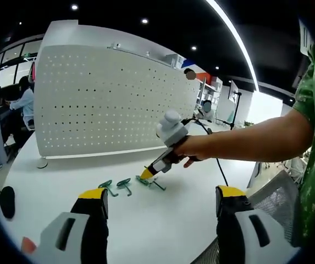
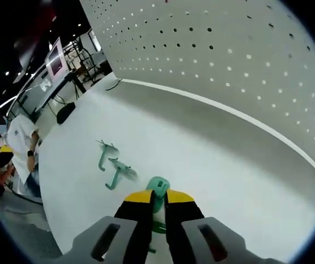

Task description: Insert the hook assembly into the mounting plate slot until the hook locks in place.

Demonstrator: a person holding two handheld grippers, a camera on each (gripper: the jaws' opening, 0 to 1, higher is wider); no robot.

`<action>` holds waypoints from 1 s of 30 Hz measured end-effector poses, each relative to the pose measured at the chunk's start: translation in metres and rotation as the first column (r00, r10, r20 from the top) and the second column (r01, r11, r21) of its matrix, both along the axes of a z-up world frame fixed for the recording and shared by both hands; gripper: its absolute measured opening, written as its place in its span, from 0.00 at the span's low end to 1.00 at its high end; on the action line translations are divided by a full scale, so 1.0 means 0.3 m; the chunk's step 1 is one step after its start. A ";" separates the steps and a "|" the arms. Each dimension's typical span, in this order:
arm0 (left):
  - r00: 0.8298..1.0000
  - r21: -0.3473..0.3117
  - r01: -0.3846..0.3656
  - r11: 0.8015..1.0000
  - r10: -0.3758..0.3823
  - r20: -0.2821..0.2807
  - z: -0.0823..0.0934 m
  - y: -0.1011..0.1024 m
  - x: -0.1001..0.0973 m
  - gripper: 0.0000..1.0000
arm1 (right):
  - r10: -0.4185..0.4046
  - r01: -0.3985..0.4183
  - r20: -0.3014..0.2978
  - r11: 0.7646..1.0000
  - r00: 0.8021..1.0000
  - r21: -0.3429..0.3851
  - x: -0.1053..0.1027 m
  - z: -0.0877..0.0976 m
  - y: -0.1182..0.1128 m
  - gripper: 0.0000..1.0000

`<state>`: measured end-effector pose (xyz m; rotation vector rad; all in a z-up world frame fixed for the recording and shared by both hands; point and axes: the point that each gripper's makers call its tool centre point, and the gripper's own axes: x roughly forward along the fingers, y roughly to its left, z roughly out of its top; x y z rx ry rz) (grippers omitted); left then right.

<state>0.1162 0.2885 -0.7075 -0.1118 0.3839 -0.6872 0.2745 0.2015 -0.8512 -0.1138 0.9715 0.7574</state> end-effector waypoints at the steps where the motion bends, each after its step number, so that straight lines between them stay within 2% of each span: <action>1: 1.000 0.000 0.000 1.000 0.000 -0.001 0.000 0.001 0.000 0.82 | 0.000 0.000 0.001 1.000 1.000 -0.001 0.002 0.000 0.000 0.05; 5: 1.000 -0.001 0.000 1.000 0.000 0.000 0.000 0.001 0.001 0.82 | 0.002 -0.002 0.005 1.000 1.000 0.004 -0.002 0.004 0.004 0.02; 17: 1.000 -0.002 0.006 1.000 -0.006 -0.001 0.000 -0.003 0.001 0.82 | 0.002 -0.002 0.030 1.000 1.000 0.008 -0.002 0.008 -0.004 0.02; 30: 1.000 0.003 0.021 1.000 -0.021 -0.002 -0.002 -0.012 -0.007 0.80 | -0.004 0.000 0.101 0.999 0.995 0.042 0.000 0.081 -0.001 0.02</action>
